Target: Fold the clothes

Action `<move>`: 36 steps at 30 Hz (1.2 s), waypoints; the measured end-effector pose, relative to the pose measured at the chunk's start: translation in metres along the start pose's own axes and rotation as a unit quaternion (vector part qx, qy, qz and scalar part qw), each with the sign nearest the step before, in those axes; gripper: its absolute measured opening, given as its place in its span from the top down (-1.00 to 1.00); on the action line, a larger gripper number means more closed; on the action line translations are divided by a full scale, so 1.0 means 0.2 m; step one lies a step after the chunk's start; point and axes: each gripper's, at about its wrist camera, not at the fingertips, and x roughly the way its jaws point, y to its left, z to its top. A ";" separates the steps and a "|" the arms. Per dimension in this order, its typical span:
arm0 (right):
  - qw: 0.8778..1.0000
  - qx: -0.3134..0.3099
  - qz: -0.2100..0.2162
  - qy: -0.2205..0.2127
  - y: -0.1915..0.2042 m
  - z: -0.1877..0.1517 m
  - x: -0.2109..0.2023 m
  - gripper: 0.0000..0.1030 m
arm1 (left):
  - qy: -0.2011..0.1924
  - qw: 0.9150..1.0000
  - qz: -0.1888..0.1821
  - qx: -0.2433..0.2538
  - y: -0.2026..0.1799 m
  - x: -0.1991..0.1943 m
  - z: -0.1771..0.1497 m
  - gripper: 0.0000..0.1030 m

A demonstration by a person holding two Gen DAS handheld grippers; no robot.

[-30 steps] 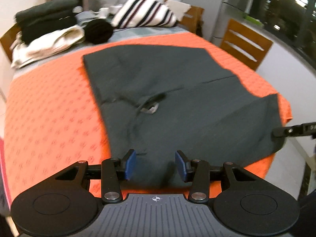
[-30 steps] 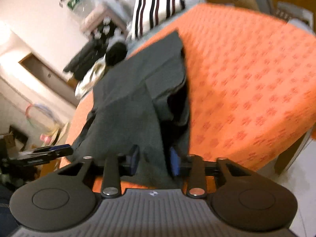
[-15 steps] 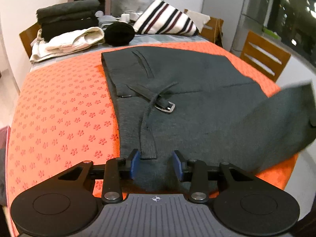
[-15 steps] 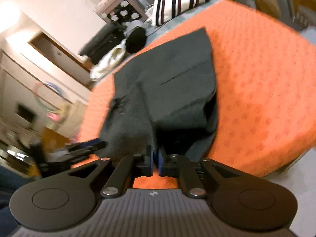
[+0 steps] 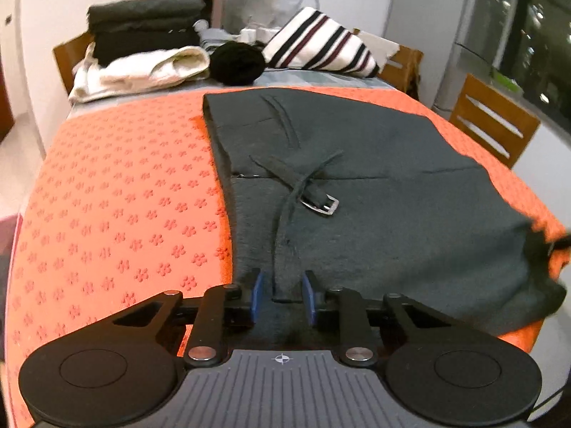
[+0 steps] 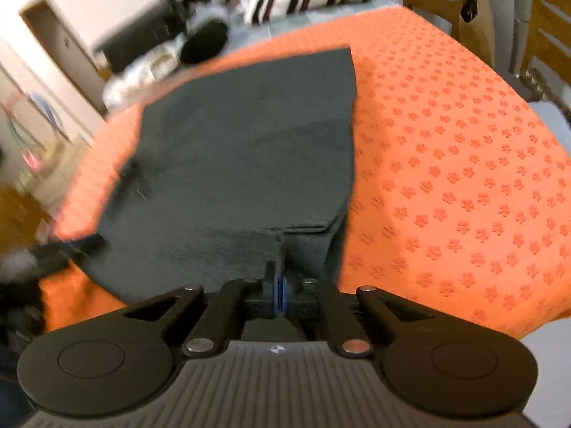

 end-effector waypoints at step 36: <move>0.941 -0.323 0.087 -0.046 0.56 -0.11 -0.07 -0.09 | -0.012 0.946 -0.085 0.314 -0.11 -0.27 -0.07 -0.29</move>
